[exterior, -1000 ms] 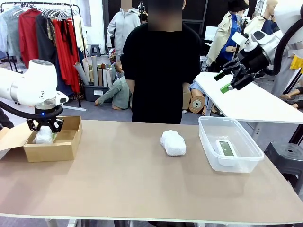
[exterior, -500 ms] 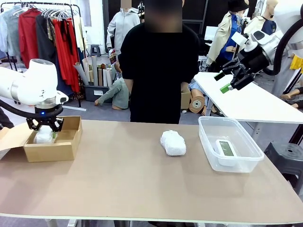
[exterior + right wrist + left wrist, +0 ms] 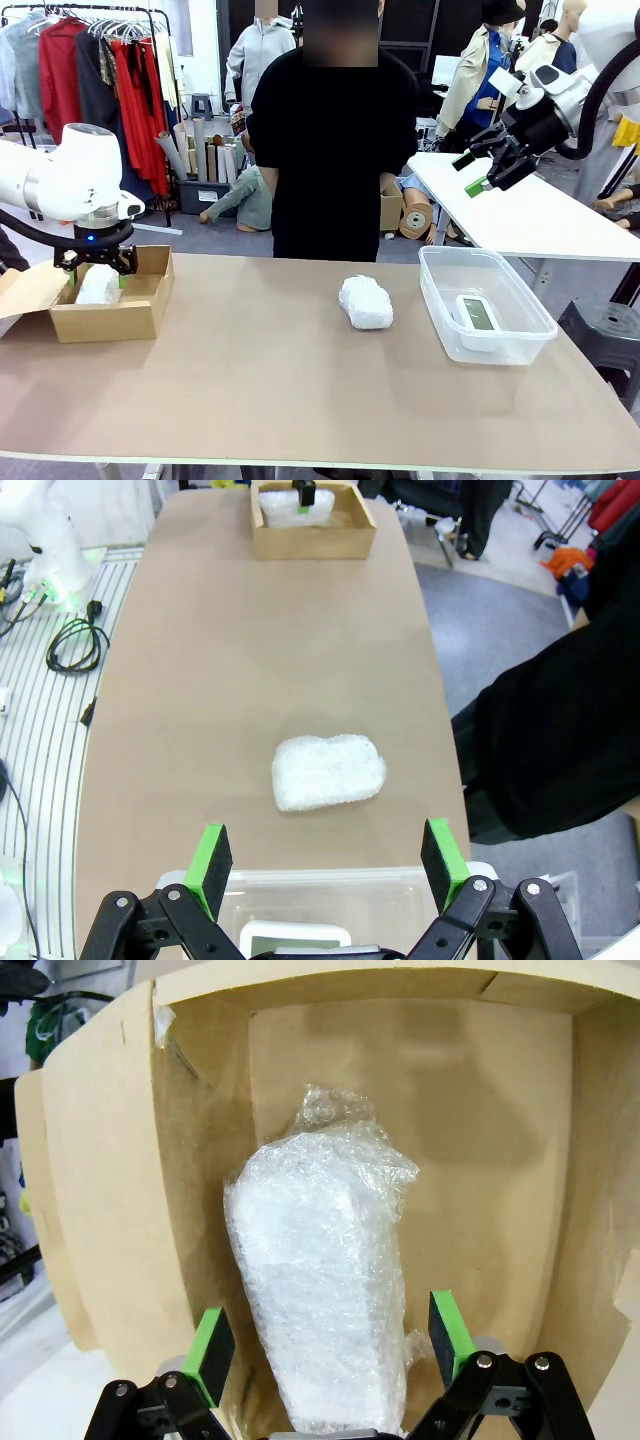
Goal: Separate and place wrapped and unwrapped clocks.
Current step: If the picked Digital clock is wrapped, place it in the Package Box ; if not, place it in the Organizing box.
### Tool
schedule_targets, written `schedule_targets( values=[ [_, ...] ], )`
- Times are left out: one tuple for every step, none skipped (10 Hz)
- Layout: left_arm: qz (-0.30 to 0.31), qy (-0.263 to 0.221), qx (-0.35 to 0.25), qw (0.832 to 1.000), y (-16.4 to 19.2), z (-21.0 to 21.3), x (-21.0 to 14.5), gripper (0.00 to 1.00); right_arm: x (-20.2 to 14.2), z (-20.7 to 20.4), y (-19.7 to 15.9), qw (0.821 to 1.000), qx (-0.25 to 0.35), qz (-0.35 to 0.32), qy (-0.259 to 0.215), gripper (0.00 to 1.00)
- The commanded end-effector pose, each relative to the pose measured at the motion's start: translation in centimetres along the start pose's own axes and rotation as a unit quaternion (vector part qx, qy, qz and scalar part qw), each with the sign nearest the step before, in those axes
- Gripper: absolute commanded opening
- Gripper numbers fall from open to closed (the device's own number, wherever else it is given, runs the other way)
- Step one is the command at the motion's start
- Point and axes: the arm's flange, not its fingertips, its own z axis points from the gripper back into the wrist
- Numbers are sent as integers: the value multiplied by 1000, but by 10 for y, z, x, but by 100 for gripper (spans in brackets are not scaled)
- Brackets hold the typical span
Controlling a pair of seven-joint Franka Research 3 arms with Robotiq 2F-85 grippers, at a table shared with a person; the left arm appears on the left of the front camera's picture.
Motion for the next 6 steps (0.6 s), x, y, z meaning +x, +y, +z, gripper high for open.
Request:
schedule_targets(
  values=[
    [-2,0,7,1000,2,10,2,100,1,1,0,1000,0,1,0,100],
    [-2,-2,4,1000,3,16,3,100,1,1,0,1000,0,1,0,100],
    [-5,-7,-2,1000,5,23,3,100,1,1,0,1000,0,1,0,100],
    [0,-11,-4,1000,5,32,3,100,1,1,0,1000,0,1,0,100],
    [0,-8,-5,1000,8,41,4,100,1,1,0,1000,0,1,0,100],
    [6,-11,-3,1000,10,48,3,96,1,1,0,1000,0,1,0,100]
  ],
)
